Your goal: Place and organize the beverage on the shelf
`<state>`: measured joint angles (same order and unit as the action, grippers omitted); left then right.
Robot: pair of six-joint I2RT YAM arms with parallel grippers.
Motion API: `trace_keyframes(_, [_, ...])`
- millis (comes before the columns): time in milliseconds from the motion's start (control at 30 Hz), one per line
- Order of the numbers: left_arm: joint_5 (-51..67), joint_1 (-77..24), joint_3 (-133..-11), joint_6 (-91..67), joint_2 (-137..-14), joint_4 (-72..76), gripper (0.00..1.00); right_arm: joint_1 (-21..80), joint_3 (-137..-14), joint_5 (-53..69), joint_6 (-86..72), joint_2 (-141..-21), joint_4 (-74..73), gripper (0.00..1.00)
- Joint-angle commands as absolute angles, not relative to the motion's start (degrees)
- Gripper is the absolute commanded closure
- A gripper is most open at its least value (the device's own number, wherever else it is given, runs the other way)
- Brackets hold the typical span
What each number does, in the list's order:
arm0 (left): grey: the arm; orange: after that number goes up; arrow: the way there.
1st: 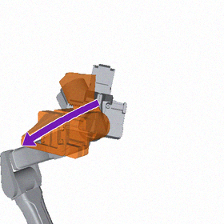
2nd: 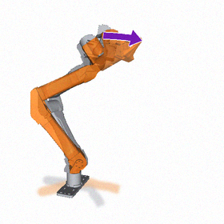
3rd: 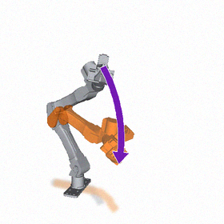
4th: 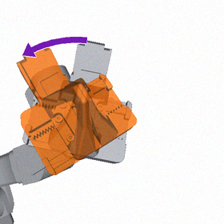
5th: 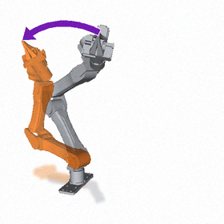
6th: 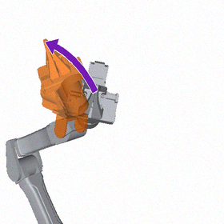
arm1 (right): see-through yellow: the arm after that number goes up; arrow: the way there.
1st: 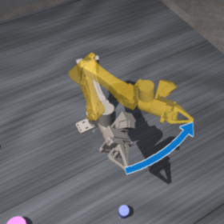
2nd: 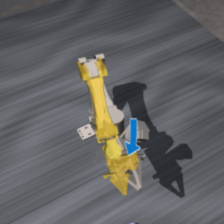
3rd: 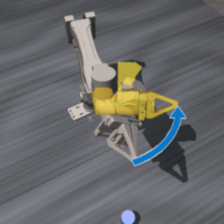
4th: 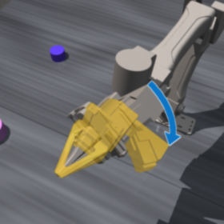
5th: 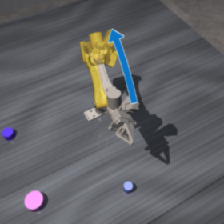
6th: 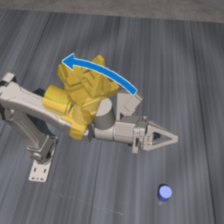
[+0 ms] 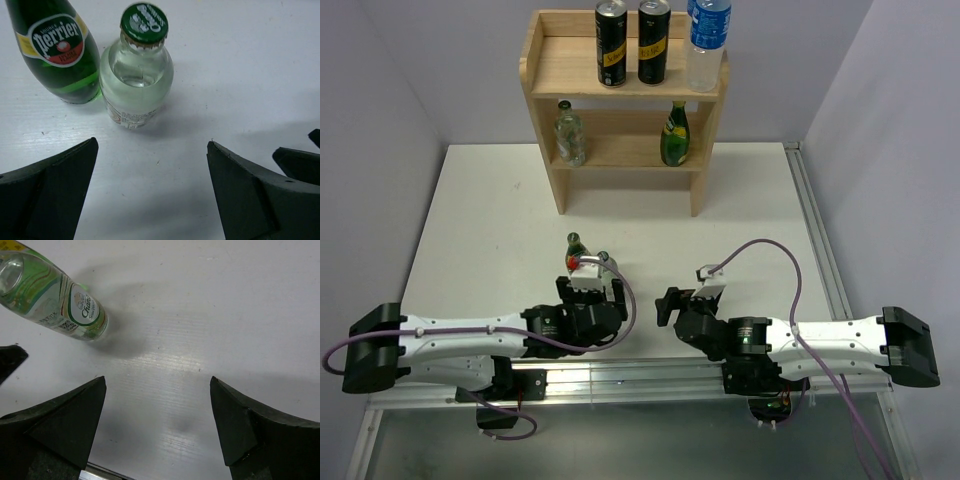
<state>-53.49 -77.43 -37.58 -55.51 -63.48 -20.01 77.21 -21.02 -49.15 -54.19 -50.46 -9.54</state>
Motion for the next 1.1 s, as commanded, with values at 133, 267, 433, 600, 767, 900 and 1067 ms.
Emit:
trace_keyframes(133, [-59.8, -78.4, -33.8, -59.1, -71.4, -8.2, 0.02, 77.0, -20.6, -52.4, -55.9, -49.7, -9.9, 0.09])
trace_keyframes(267, [-63.0, -78.4, -32.4, -59.0, -74.7, -4.6, 0.02, 77.0, -20.5, -52.3, -55.9, -49.9, -10.1, 0.09])
trace_keyframes(433, [-64.3, -77.4, -28.8, -55.1, -75.9, 5.7, 0.02, 76.9, -20.3, -51.9, -56.0, -49.8, -10.1, 0.09])
trace_keyframes(600, [-61.6, -74.5, -27.8, -48.6, -80.1, 14.8, 0.02, 76.9, -20.2, -51.9, -56.1, -50.5, -9.7, 0.09])
trace_keyframes(767, [-59.3, -71.2, -27.2, -44.3, -83.6, 22.5, 0.03, 77.0, -20.5, -51.5, -56.2, -51.6, -9.4, 0.09])
trace_keyframes(900, [-58.2, -68.8, -27.3, -43.1, -85.1, 24.8, 0.04, 77.0, -20.3, -51.4, -56.1, -51.7, -9.2, 0.09])
trace_keyframes(1067, [-56.4, -66.2, -27.2, -40.5, -87.1, 28.6, 0.05, 77.0, -20.2, -51.2, -55.9, -52.5, -8.5, 0.09])
